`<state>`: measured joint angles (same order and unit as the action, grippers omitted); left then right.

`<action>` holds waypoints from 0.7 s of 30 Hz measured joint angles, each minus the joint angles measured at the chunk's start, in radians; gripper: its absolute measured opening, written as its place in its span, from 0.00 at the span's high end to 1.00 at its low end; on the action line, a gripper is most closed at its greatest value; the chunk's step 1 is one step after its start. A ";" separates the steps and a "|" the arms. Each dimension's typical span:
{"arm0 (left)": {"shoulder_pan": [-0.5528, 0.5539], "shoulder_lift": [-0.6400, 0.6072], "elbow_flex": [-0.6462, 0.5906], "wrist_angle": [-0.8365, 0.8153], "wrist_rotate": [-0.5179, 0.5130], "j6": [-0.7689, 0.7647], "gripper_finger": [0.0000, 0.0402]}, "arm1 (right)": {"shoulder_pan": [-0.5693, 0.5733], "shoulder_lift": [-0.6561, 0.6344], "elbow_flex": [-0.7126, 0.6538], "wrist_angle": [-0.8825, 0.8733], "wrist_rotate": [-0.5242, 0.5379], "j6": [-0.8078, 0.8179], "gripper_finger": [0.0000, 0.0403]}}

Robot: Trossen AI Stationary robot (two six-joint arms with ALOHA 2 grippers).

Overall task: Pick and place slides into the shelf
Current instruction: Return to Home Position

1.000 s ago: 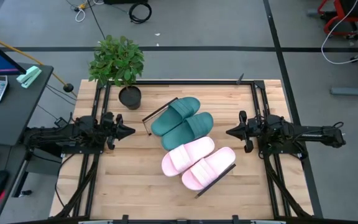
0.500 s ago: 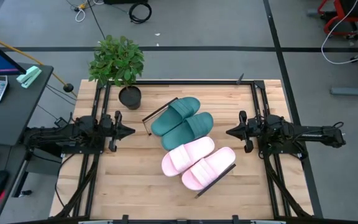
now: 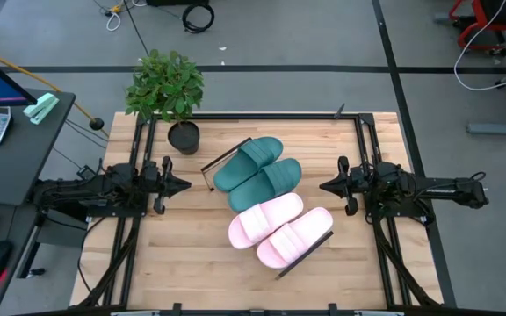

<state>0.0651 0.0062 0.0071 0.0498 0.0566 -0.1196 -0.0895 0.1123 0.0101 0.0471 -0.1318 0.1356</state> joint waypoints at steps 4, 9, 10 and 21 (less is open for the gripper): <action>0.000 0.000 0.000 0.000 0.000 0.000 0.94 | 0.000 0.000 0.000 0.000 0.000 0.000 0.96; 0.000 0.000 0.000 0.000 0.000 0.000 0.94 | 0.000 0.000 0.000 0.000 0.000 0.000 0.96; 0.000 0.000 0.000 0.000 0.000 0.000 0.94 | 0.000 0.000 0.000 0.000 0.000 0.000 0.96; 0.000 0.000 0.000 -0.001 0.000 0.000 0.92 | 0.000 0.000 0.000 0.000 0.000 0.000 0.96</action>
<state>0.0654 0.0063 0.0071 0.0490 0.0570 -0.1198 -0.0894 0.1123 0.0101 0.0471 -0.1318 0.1356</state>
